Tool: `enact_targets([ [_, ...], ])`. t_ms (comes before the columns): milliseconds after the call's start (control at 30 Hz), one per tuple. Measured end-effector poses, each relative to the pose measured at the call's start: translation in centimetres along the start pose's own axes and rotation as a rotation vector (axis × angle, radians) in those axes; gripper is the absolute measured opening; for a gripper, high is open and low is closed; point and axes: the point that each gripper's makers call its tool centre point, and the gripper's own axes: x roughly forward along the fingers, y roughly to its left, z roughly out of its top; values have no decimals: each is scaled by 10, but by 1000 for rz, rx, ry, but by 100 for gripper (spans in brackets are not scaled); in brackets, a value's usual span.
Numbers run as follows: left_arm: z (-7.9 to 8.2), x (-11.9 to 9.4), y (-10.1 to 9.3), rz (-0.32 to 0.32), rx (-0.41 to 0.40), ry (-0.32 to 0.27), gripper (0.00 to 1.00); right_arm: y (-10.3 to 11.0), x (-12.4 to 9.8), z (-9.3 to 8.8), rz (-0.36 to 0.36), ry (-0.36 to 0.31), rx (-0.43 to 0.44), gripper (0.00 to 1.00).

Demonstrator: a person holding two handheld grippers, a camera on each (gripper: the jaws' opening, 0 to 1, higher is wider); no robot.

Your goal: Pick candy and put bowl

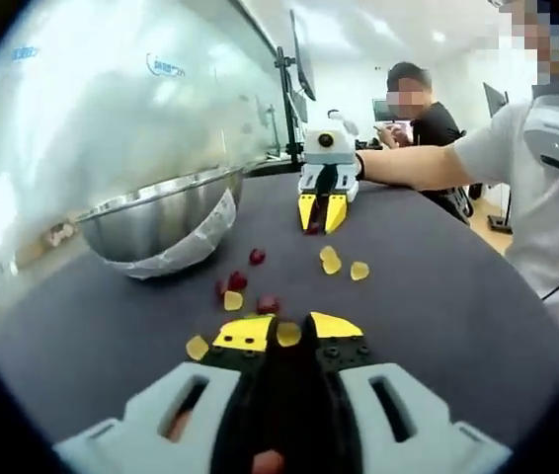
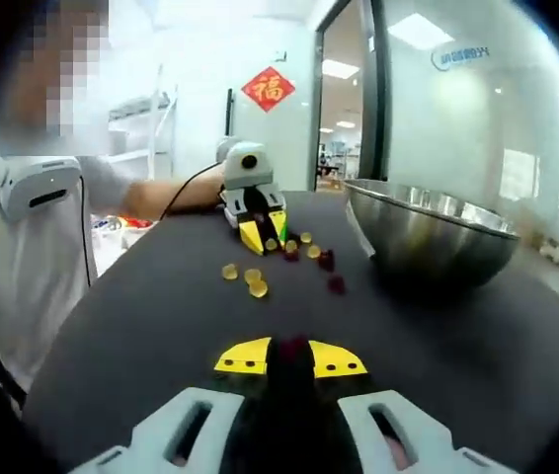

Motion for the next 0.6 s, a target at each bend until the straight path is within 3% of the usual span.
enact_targets([
  [167, 0, -1, -1, -8, 4, -3, 3, -2, 1, 1, -4, -59, 8, 4],
  [600, 3, -4, -6, 0, 53, 0, 3, -1, 0, 3, -36, -71, -46, 3],
])
